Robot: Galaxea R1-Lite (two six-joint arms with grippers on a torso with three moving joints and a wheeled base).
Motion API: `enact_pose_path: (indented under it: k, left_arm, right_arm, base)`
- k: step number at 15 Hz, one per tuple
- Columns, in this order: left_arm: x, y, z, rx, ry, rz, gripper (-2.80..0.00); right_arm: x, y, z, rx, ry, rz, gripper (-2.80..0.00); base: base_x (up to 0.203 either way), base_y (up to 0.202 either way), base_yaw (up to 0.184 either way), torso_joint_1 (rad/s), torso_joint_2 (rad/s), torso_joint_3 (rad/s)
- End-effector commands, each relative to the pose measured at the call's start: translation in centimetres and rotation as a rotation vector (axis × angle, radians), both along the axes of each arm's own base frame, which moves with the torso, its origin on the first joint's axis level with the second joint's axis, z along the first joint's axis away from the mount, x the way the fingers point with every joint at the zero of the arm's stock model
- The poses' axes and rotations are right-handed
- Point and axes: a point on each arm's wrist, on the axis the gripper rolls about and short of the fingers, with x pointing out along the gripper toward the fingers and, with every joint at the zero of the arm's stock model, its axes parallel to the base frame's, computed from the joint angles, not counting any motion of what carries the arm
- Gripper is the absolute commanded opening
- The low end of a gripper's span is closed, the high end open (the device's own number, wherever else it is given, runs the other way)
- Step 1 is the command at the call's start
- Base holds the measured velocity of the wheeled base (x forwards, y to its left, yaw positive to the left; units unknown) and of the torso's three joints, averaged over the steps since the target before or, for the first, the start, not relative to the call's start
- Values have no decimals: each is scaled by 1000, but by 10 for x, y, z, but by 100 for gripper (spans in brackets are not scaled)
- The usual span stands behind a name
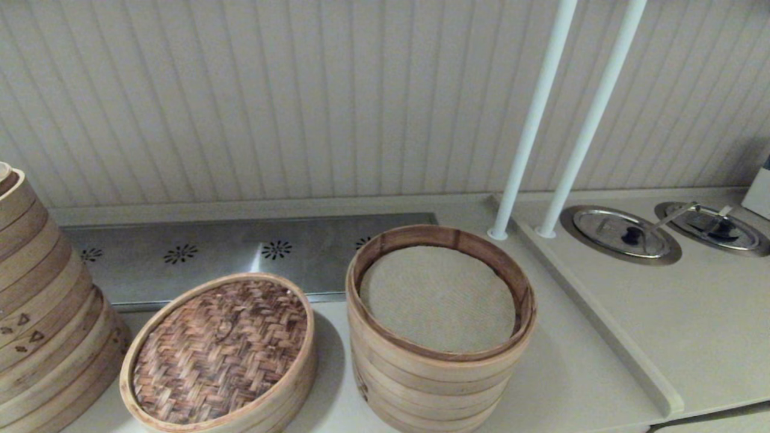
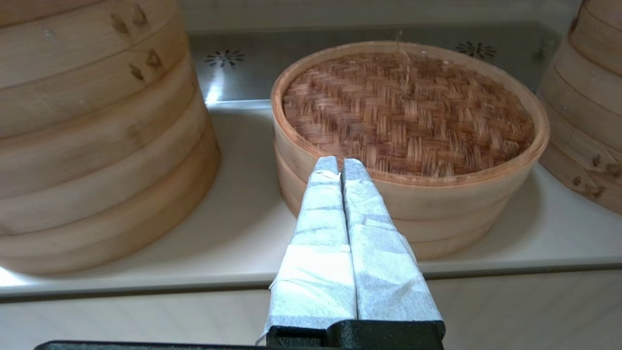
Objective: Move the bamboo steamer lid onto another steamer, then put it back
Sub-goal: Pick up the steamer
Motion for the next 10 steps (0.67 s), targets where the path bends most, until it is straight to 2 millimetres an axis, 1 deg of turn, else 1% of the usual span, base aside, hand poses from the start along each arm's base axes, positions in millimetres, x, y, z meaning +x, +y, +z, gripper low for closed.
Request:
enact_pose_path:
  k: [1,2,4,6,7,9,10]
  left_arm:
    - [-1,0,40,-2,8,0,-280]
    - [3,0,54,0,50,-10,-280]
    - [25,0,76,6,191,-47,-280]
    - [56,-3,96,14,337,-102,-280]
    - [74,-5,107,27,413,-135,-280]
    - [104,-11,137,47,513,-187,-280]
    - [120,-16,146,55,580,-211,-280]
  right_arm:
    - [0,0,-1,0,5,0,-280]
    - [0,0,-1,0,5,0,-280]
    - [0,0,-1,0,4,0,-280]
    - [0,0,-1,0,5,0,-280]
    - [0,0,-1,0,5,0,-280]
    - [0,0,-1,0,5,0,-280]
    - [0,0,-1,0,4,0,-280]
  base:
    - [0,0,0,0,0,0]
    - [0,0,0,0,0,0]
    - [0,0,0,0,0,0]
    - [0,0,0,0,0,0]
    - [0,0,0,0,0,0]
    - [0,0,0,0,0,0]
    - [0,0,0,0,0,0]
